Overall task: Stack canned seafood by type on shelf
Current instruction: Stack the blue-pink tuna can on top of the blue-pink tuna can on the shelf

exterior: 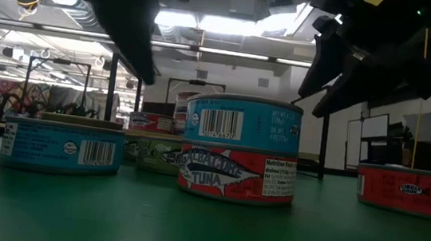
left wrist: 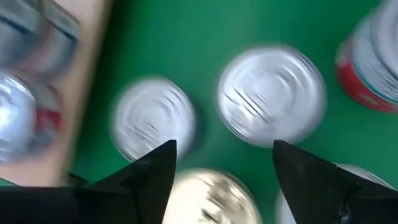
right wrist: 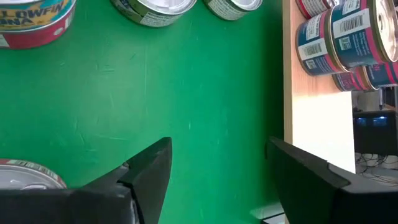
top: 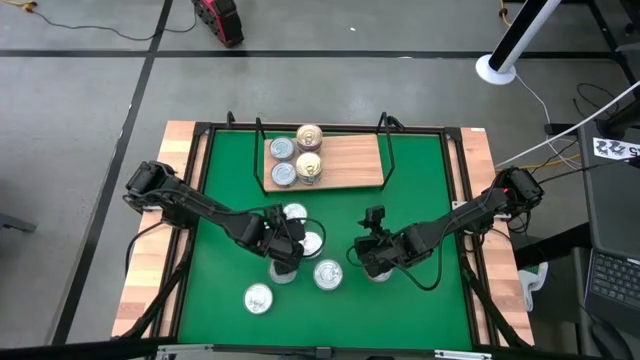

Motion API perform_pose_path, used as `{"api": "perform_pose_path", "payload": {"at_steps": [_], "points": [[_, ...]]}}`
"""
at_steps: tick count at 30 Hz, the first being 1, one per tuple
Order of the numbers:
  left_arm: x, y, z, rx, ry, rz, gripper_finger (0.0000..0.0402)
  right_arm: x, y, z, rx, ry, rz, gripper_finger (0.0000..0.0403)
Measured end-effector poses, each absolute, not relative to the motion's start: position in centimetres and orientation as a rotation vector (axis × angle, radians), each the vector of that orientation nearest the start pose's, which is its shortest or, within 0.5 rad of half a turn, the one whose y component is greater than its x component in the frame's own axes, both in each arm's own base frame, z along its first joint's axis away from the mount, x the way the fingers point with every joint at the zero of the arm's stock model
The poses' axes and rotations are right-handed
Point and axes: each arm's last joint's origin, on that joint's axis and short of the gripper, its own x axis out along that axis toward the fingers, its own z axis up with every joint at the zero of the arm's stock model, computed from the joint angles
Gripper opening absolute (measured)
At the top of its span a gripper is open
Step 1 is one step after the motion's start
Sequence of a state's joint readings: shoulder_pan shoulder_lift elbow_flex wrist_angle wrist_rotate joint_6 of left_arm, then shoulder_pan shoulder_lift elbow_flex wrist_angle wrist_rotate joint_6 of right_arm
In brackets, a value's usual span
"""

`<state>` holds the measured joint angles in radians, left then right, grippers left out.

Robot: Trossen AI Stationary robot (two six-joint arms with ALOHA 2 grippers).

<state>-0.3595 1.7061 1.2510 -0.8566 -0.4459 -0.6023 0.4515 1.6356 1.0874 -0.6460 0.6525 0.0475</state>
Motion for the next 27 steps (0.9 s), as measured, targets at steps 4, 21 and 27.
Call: {"api": "perform_pose_path", "payload": {"at_steps": [4, 21, 27], "points": [[30.6, -10.7, 21.9, -0.156, 1.166, 0.426, 0.0237, 28.7, 12.0, 20.6, -0.584, 1.011, -0.2, 0.0255], [29.9, -12.6, 19.8, -0.216, 1.262, 0.497, 0.0203, 28.8, 12.1, 20.6, -0.571, 1.002, -0.192, 0.0255], [30.2, -12.6, 18.4, -0.176, 1.294, 0.54, 0.0198, 28.9, 12.1, 20.7, -0.568, 0.998, -0.192, 0.0255]]}}
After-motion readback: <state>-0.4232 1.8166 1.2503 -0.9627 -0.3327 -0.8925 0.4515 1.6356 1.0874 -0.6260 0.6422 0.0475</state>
